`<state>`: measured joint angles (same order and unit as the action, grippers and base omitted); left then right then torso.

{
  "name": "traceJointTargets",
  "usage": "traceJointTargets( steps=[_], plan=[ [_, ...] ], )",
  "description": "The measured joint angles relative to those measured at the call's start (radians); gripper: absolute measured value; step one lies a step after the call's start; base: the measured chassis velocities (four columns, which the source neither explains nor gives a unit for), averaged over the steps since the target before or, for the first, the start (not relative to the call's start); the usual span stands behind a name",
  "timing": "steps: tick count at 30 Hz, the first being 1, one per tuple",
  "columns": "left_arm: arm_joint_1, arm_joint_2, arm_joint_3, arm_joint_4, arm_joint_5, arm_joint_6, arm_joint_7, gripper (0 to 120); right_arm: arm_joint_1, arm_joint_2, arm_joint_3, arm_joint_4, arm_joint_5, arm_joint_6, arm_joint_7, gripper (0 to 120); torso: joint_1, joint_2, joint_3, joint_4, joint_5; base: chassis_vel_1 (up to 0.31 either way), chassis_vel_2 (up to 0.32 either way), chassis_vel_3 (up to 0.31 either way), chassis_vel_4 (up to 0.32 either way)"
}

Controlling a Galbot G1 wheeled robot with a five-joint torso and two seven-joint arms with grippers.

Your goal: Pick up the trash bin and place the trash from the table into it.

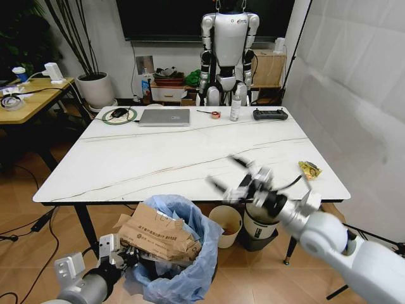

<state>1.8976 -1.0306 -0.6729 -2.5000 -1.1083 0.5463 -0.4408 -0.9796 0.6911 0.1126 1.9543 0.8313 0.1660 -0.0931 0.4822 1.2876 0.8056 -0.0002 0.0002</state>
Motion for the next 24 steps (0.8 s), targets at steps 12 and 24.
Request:
traceJointTargets(
  steps=[12,24],
  plan=[
    [0.002,-0.009,0.002,0.0,0.022,-0.003,0.009,0,-0.059,0.105,0.212,-0.132,0.004,-0.063,0.07,100,0.0,0.0,0.0,-0.0001,-0.0001,0.0,0.0,0.0,0.0],
    [0.014,-0.01,-0.008,0.0,0.023,-0.006,0.009,0,-0.049,0.145,0.285,-0.348,-0.026,-0.263,0.198,100,0.0,0.0,0.0,0.0001,0.0,0.0,0.0,0.0,0.0]
  ],
)
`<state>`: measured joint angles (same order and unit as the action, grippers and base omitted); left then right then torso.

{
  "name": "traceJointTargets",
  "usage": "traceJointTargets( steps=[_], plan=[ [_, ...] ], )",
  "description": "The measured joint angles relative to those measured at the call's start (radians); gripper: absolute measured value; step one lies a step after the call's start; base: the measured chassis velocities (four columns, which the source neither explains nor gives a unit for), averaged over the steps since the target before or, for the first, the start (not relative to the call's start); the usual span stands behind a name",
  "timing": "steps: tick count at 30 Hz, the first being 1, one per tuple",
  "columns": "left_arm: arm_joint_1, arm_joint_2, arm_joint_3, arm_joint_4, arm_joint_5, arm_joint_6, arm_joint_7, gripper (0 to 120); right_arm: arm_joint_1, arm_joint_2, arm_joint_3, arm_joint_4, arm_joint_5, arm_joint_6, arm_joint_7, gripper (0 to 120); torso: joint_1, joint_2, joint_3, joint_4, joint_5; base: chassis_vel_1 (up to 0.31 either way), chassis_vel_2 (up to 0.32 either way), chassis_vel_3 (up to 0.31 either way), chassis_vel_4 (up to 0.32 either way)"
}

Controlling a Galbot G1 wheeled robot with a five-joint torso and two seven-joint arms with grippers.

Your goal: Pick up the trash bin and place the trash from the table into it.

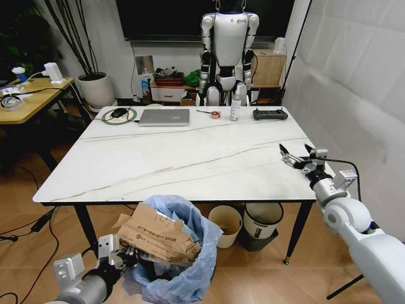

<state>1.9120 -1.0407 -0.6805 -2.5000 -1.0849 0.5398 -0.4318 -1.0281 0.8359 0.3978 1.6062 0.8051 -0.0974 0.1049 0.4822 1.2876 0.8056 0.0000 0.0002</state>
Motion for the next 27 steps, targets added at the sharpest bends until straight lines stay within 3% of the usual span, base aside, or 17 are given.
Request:
traceJointTargets(
  steps=[18,23,27],
  plan=[
    [0.004,-0.012,0.001,0.0,0.009,-0.002,0.0,0,0.03,-0.003,0.022,-0.214,-0.002,0.013,-0.165,100,0.0,0.0,0.0,-0.0001,-0.0003,0.0,0.0,0.0,0.0],
    [0.003,-0.015,0.0,0.0,0.009,-0.002,0.0,0,0.039,-0.003,0.014,-0.236,0.006,0.018,-0.183,89,0.0,0.0,0.0,0.0,-0.0001,0.0,0.0,0.0,0.0],
    [0.004,-0.018,0.001,0.0,0.013,-0.003,0.0,0,0.044,-0.004,0.009,-0.255,0.01,0.023,-0.195,70,0.0,0.0,0.0,0.0,-0.0001,0.0,0.0,0.0,0.0]
  ],
)
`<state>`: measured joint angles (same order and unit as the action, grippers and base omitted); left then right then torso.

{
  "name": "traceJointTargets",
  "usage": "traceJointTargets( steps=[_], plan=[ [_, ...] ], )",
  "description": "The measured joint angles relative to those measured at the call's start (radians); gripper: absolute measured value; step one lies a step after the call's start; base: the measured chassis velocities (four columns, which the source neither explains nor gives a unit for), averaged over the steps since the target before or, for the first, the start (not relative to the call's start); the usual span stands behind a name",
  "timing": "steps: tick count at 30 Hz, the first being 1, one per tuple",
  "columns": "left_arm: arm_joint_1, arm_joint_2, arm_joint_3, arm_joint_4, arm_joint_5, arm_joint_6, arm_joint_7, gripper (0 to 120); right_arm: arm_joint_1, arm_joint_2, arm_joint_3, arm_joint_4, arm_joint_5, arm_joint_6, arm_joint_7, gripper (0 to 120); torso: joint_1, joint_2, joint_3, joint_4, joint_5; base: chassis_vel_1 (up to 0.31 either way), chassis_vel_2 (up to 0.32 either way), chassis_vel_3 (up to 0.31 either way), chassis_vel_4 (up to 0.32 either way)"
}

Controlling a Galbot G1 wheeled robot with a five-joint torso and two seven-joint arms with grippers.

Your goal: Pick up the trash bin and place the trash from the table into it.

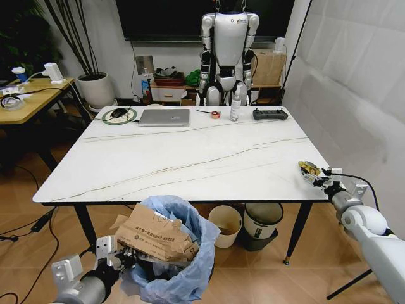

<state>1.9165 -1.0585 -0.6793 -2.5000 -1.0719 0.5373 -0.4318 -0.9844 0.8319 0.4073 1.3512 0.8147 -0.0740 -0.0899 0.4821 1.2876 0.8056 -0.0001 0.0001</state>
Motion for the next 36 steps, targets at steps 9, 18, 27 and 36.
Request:
traceJointTargets(
  steps=[9,18,27,36],
  plan=[
    [0.001,-0.001,0.0,0.0,0.001,0.0,0.0,0,0.005,0.002,-0.003,-0.012,0.003,0.005,-0.007,39,0.0,0.0,0.0,0.0,0.0,0.0,0.0,0.0,0.0],
    [0.0,0.003,-0.002,0.0,-0.001,-0.001,-0.001,0,0.006,0.002,-0.008,-0.018,-0.002,0.01,-0.014,10,0.0,0.0,0.0,0.0,-0.0001,0.0,0.0,0.0,0.0],
    [-0.003,0.011,-0.004,0.0,-0.005,-0.002,-0.004,0,-0.001,0.007,-0.008,-0.025,-0.026,0.053,-0.072,0,0.0,0.0,0.0,0.0,0.0001,0.0,0.0,0.0,0.0],
    [-0.011,0.022,0.01,0.0,-0.011,-0.002,-0.004,0,-0.032,-0.074,0.006,0.154,0.103,0.149,-0.148,0,0.0,0.0,0.0,-0.0001,-0.0002,0.0,0.0,0.0,0.0]
  ],
)
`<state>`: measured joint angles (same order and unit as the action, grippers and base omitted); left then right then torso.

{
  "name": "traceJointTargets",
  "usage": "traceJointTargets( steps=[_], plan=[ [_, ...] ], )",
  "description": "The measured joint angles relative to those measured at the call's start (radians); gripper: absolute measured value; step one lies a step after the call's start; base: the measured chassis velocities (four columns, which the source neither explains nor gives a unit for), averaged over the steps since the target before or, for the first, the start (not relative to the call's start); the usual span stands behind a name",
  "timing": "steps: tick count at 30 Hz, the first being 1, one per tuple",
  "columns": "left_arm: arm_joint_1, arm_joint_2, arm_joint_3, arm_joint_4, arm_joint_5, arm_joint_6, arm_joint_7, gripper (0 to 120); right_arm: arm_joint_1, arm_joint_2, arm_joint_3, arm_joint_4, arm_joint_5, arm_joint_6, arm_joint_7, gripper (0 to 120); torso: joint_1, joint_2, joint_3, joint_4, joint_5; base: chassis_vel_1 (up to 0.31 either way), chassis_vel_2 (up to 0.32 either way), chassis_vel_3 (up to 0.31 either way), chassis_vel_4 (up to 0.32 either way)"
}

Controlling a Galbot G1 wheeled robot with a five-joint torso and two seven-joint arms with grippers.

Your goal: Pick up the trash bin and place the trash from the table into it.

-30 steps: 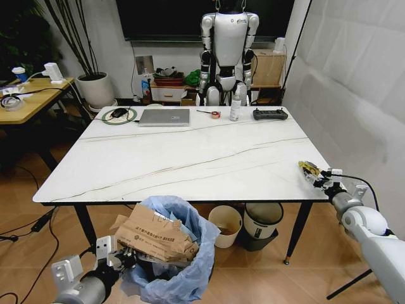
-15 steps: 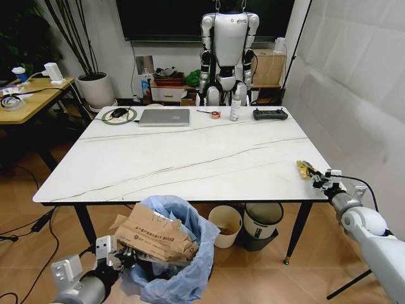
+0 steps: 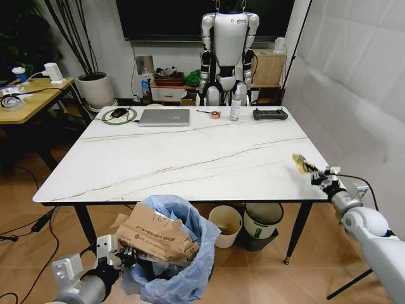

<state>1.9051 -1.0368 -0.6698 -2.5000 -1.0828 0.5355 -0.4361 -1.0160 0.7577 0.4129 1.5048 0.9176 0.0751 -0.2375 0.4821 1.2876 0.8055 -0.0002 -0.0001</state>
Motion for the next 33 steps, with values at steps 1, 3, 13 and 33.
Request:
traceJointTargets(
  steps=[1,3,13,33],
  plan=[
    [0.0,0.001,0.0,0.0,-0.001,0.0,0.0,0,-0.003,-0.012,-0.002,0.026,0.015,0.003,-0.012,0,0.0,0.0,0.0,-0.0001,-0.0003,0.0,0.0,0.0,0.0],
    [0.001,0.004,-0.001,0.0,-0.007,0.0,0.0,0,-0.006,-0.06,-0.027,0.129,0.07,0.016,-0.058,0,0.0,0.0,0.0,0.0,-0.0002,0.0,0.0,0.0,0.0],
    [0.0,0.006,-0.002,0.0,-0.012,0.001,0.0,0,0.042,-0.18,-0.199,0.46,0.168,0.017,-0.093,0,0.0,0.0,0.0,0.0004,-0.0002,0.0,0.0,0.0,0.0],
    [-0.033,0.087,0.018,0.0,-0.065,0.008,0.009,0,0.219,-0.262,-0.531,0.682,0.183,-0.066,-0.151,0,0.0,0.0,0.0,-0.0003,0.0003,0.0,0.0,0.0,0.0]
  ],
)
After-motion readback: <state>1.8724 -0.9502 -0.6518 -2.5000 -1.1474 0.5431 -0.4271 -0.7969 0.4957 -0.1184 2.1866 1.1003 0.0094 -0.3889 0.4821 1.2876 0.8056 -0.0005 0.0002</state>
